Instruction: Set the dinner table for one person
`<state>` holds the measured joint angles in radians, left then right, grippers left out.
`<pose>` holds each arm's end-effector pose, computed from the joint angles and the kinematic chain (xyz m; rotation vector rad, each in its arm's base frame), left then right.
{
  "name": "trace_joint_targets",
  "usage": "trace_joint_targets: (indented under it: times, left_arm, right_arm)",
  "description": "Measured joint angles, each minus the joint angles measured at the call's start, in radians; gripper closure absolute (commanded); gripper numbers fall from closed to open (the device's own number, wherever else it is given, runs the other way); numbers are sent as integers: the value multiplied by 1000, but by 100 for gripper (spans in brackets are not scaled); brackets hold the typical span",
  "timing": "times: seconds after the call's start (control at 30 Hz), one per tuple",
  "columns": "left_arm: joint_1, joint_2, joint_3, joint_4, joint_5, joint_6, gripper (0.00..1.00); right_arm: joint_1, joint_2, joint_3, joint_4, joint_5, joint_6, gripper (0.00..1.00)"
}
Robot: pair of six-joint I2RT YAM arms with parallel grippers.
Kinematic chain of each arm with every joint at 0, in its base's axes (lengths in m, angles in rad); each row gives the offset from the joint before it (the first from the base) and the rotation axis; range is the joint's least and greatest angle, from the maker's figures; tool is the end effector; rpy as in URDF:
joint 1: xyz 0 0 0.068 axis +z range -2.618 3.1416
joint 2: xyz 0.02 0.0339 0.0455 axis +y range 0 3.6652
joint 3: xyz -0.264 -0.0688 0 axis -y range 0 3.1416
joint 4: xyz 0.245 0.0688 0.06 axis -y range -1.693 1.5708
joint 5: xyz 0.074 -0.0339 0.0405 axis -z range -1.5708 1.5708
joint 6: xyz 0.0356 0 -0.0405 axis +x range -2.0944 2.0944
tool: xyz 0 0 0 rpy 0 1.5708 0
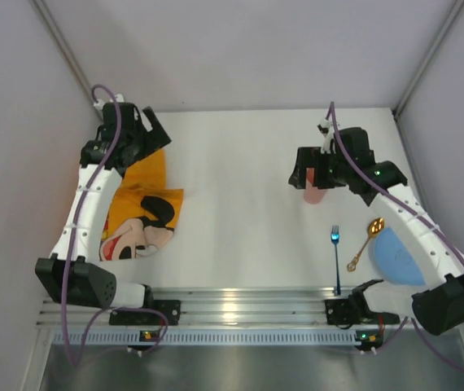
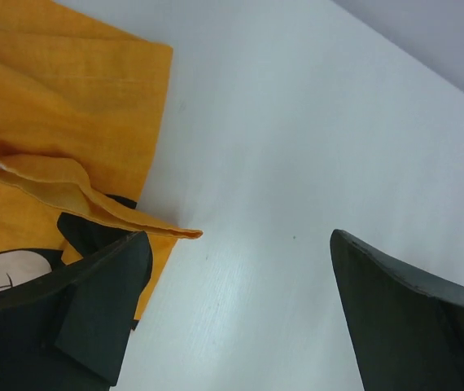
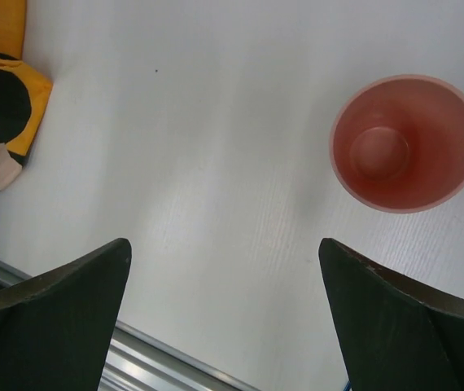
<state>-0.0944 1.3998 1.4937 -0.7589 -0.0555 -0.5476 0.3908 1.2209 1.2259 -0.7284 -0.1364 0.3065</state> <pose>0.2984 -0.0263 0.3888 -0.5351 2.1856 -0.2862 0.2349 0.1020 0.3504 -0.1706 2.3346 0.5107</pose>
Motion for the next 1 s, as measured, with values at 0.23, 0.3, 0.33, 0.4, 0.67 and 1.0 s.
trace_joint_targets:
  times: [0.23, 0.3, 0.33, 0.4, 0.67, 1.0]
  left_arm:
    - [5, -282, -234, 149, 105, -27, 2]
    - [3, -317, -288, 117, 143, -35, 2]
    - [6, -306, -286, 102, 150, -38, 2]
    - [15, -234, -254, 56, 156, -43, 2]
    - [68, -143, -378, 37, 139, -110, 8]
    - [80, -33, -345, 15, -77, -238, 9]
  right_arm:
    - [39, -13, 6, 2, -1, -12, 0]
    - [58, -23, 6, 2, -1, -22, 0]
    - [71, -29, 6, 2, 0, -27, 0]
    - [97, -37, 6, 2, -2, -39, 0]
    - [129, -36, 6, 2, -21, -51, 0]
    - [129, -51, 3, -40, -9, -63, 0]
